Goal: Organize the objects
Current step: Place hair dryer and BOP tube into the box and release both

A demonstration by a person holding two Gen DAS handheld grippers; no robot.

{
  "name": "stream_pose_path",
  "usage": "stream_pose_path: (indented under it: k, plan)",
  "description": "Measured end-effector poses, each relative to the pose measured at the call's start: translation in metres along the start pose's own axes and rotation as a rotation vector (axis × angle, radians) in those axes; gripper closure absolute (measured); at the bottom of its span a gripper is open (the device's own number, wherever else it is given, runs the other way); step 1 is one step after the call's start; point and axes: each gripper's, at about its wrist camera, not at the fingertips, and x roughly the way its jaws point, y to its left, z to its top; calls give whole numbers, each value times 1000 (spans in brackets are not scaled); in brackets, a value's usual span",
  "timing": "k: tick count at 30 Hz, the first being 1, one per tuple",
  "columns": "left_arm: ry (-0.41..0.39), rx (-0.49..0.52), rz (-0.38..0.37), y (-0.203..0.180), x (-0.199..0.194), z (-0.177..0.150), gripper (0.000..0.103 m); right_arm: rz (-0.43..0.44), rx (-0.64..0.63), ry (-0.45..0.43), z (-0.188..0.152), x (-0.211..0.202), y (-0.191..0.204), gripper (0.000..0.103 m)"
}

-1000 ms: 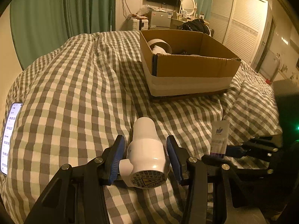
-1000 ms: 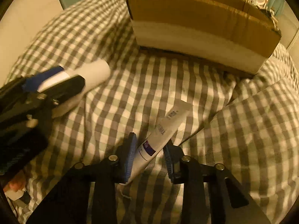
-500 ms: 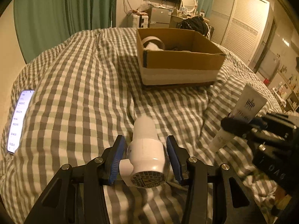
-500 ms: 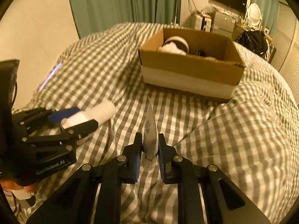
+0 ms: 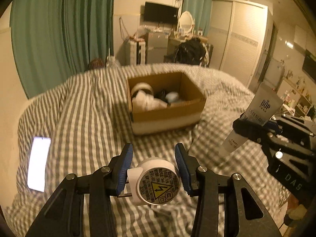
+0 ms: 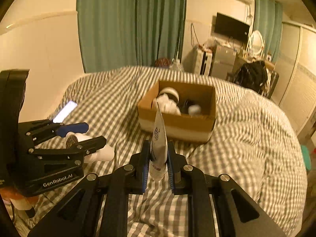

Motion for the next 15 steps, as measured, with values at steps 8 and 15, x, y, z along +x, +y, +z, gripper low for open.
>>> stream_pose_path:
  k: [8,15]
  plan:
    - [-134,42,-13,-6,-21,71,58,-8,-72,-102,58,-26,-4,88]
    - [-194,59,-15,-7,-2,132,58,-1,-89,-176,112,-29,-25,88]
